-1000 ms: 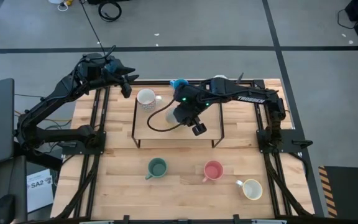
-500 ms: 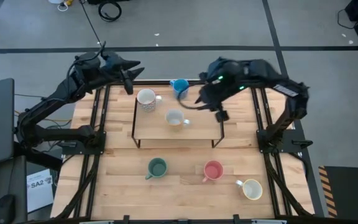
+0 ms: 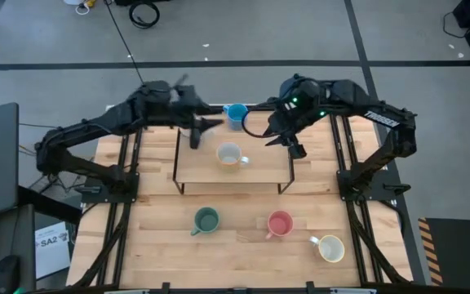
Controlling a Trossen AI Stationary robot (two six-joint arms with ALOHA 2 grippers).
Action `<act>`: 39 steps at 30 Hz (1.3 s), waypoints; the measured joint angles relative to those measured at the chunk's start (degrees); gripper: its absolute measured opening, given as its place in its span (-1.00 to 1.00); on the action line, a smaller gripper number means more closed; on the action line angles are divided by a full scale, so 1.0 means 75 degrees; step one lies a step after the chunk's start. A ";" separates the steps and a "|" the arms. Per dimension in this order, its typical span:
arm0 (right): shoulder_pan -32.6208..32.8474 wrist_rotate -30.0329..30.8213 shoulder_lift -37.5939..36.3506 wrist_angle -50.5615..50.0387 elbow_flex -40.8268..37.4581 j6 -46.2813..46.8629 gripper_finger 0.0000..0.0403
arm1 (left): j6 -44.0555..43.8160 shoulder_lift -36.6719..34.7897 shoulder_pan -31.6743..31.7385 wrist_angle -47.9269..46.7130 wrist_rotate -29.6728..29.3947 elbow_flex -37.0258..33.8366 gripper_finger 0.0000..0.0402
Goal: Place coffee mugs
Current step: Put the yellow patterned mug on the shelf
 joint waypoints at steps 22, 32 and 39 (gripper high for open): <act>-0.0497 0.0583 -0.0592 0.1611 -0.2104 -0.0001 -0.37 | -0.0014 0.2659 -0.0346 -0.4538 -0.0095 0.2308 -0.20; -0.0500 0.0583 -0.0592 0.1633 -0.2104 0.0000 -0.37 | -0.0207 0.2655 -0.0349 -0.5310 -0.0096 0.2279 -0.20; -0.0500 0.0583 -0.0587 0.1635 -0.2104 0.0000 -0.37 | -0.0213 0.2655 -0.0352 -0.5359 -0.0087 0.2226 -0.28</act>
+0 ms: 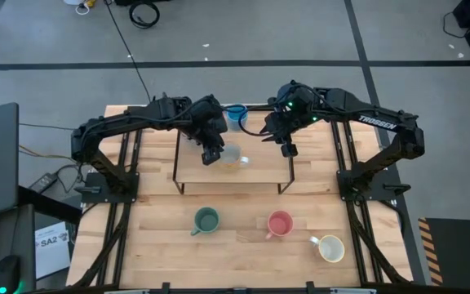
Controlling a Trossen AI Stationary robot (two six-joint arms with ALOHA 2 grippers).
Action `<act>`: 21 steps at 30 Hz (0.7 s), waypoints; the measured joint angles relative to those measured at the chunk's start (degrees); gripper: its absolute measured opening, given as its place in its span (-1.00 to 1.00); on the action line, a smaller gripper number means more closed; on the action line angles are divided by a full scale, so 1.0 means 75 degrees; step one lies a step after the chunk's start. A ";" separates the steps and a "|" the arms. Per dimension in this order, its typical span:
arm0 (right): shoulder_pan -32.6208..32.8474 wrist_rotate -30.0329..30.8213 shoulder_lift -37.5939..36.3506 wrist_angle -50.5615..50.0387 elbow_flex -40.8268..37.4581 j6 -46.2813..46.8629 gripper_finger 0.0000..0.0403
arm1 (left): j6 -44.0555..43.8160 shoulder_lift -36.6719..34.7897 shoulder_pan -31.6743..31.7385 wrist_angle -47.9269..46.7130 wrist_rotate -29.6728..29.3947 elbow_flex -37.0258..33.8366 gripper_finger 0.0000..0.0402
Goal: Place coffee mugs
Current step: Put the yellow patterned mug on the shelf
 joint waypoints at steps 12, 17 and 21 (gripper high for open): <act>0.0000 0.0000 0.0003 -0.0002 0.0000 0.0003 -0.37 | -0.0195 0.0000 0.0006 -0.0040 -0.0009 -0.0003 -0.70; 0.0000 0.0000 0.0003 -0.0002 0.0000 0.0006 -0.37 | -0.0324 -0.0020 0.0003 -0.0144 -0.0038 -0.0003 -0.88; 0.0000 0.0000 0.0003 -0.0002 0.0000 0.0006 -0.37 | -0.0572 -0.0029 0.0006 -0.0345 -0.0250 0.0067 -0.91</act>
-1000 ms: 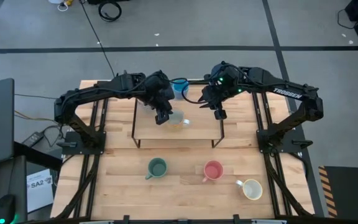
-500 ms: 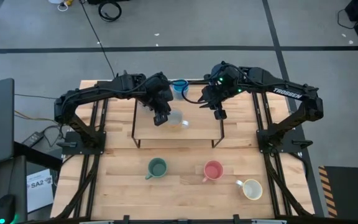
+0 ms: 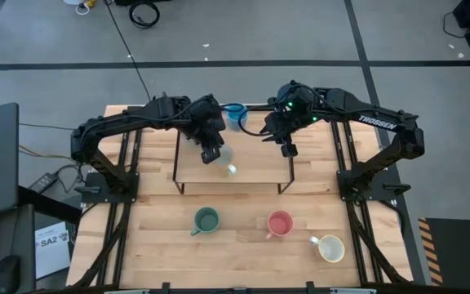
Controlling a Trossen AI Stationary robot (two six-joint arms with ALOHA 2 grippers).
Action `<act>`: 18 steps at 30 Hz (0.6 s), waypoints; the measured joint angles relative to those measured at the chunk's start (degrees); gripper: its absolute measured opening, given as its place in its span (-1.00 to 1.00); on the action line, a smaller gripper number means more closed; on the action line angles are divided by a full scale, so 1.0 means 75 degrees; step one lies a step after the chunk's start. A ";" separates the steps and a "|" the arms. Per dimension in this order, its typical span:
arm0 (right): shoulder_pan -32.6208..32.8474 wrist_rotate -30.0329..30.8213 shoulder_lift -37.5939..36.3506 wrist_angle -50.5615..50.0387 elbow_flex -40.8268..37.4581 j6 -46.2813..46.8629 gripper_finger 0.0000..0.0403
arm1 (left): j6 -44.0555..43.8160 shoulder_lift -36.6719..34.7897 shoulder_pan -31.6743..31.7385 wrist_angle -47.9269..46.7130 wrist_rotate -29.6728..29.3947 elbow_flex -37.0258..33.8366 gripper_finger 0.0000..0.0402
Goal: Place coffee mugs
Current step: Put the yellow patterned mug on the shelf
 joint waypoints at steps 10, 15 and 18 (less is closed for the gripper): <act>0.0000 0.0000 0.0000 -0.0003 0.0000 0.0000 -0.37 | -0.0974 -0.0009 -0.0278 -0.1663 -0.1342 0.0740 -0.91; 0.0000 0.0000 0.0000 -0.0003 0.0000 0.0000 -0.37 | -0.1754 -0.0042 -0.0610 -0.2335 -0.1569 0.0816 -0.91; 0.0000 0.0000 0.0000 0.0000 0.0000 0.0000 -0.37 | -0.2253 -0.0054 -0.0818 -0.2630 -0.1801 0.0827 -0.91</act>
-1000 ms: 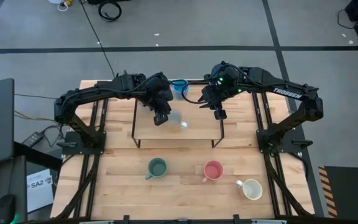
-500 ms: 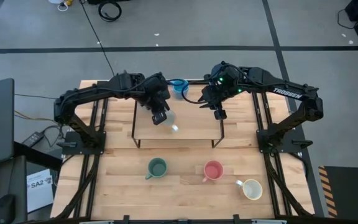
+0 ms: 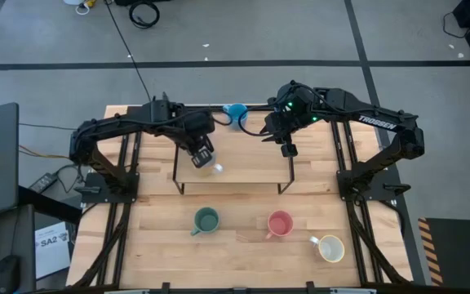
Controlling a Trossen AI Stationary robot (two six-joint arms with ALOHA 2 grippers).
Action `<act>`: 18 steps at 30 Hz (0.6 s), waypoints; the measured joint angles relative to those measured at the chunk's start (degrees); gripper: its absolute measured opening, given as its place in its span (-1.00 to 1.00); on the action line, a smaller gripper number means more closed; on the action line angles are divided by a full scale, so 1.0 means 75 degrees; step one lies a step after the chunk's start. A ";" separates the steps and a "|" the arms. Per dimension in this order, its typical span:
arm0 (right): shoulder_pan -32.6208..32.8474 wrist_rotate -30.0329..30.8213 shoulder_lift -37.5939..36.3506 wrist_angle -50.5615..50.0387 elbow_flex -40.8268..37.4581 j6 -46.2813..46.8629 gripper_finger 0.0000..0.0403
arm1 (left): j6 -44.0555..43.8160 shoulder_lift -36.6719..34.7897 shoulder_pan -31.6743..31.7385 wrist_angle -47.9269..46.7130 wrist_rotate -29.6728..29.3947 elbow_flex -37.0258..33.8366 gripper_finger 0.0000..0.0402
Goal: Place coffee mugs
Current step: Put the yellow patterned mug on the shelf
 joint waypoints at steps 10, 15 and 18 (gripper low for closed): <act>0.0000 0.0000 0.0003 0.0058 0.0000 -0.0009 -0.37 | -0.1361 -0.0004 -0.0403 -0.0832 -0.0640 0.0004 -0.91; 0.0000 0.0000 0.0003 0.0058 0.0000 -0.0012 -0.37 | -0.1738 -0.0007 -0.0430 -0.1121 -0.0905 0.0004 -0.87; 0.0000 0.0000 0.0003 0.0058 0.0000 -0.0015 -0.37 | -0.1728 -0.0089 -0.0425 -0.1146 -0.0934 -0.0007 -0.86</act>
